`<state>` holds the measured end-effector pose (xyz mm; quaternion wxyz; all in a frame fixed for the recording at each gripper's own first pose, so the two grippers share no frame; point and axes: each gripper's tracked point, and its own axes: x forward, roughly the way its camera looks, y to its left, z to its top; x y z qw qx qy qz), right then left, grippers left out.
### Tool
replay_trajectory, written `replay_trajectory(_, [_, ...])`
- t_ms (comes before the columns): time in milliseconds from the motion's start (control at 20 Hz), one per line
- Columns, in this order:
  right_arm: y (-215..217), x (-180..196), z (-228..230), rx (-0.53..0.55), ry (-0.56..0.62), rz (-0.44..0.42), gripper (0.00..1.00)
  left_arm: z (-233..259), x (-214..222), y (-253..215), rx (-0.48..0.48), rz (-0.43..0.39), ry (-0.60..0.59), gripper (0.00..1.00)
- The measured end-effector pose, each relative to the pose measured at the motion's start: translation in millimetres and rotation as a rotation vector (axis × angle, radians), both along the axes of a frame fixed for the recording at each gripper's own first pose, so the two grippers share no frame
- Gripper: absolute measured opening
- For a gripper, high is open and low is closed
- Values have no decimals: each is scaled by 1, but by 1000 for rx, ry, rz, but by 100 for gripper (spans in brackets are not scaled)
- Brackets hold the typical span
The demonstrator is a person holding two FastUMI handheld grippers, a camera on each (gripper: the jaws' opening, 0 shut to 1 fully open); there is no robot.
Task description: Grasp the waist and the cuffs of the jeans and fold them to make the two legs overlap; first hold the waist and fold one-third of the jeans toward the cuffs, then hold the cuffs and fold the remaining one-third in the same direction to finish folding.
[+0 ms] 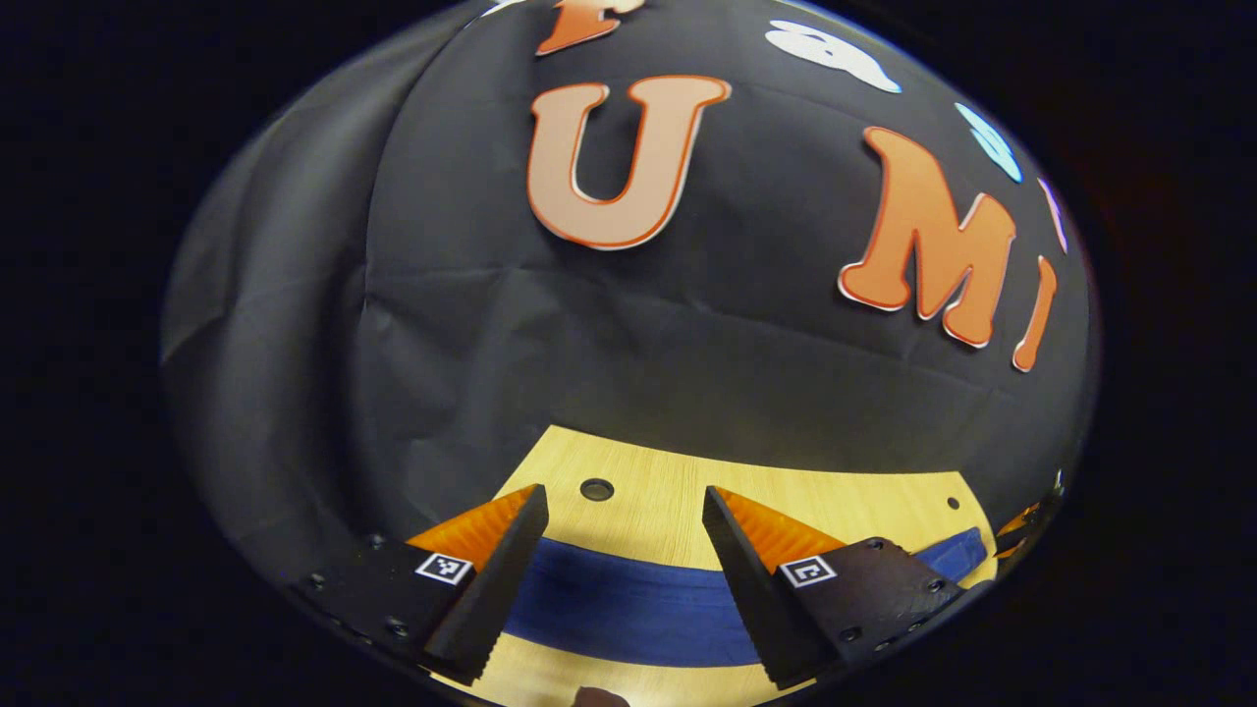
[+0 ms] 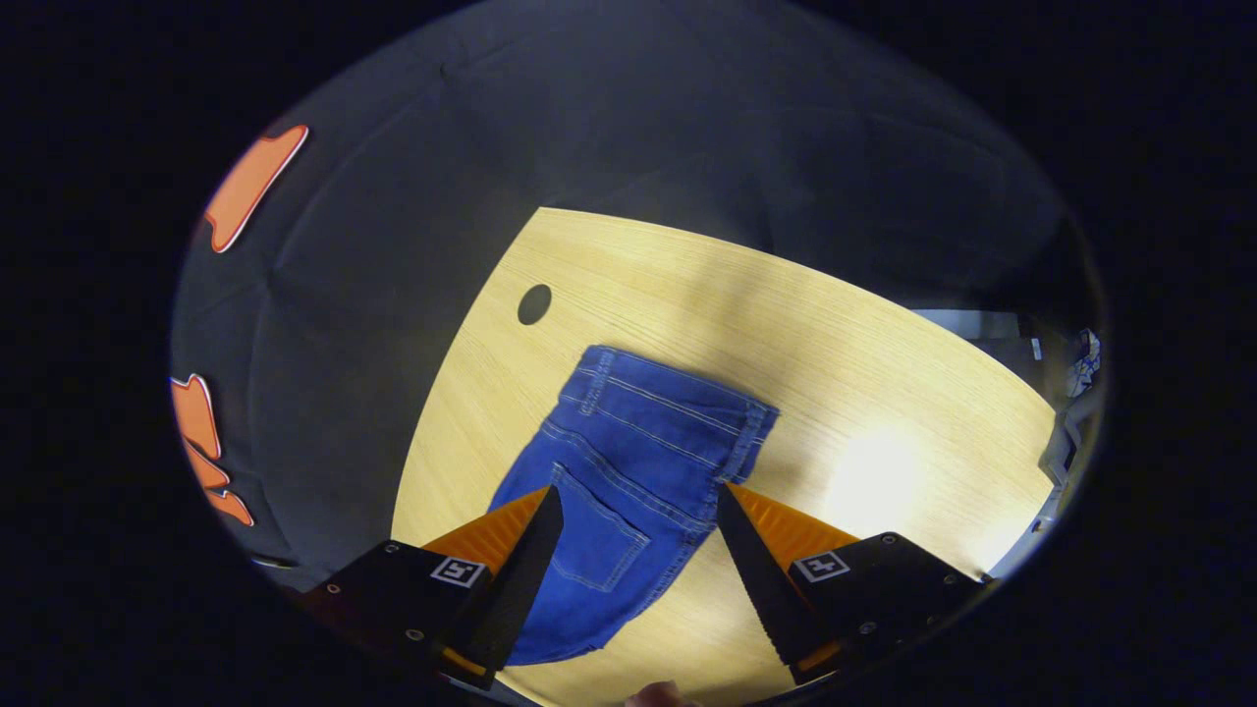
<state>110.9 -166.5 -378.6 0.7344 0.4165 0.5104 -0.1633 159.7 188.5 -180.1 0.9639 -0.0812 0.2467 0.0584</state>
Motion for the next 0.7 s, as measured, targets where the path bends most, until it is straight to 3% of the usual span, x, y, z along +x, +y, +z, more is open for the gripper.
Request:
replay_trajectory(150, [1, -13, -15, 13, 29, 7, 98, 18, -10, -17, 59, -28, -45, 97])
replay_trajectory(300, [1, -19, -34, 33, 42, 3, 98, 28, -34, -28, 39, -41, -60, 97])
replay_trajectory(700, [-13, 17, -62, 78, -34, -82, 95, 33, -90, -55, 67, -26, -34, 98])
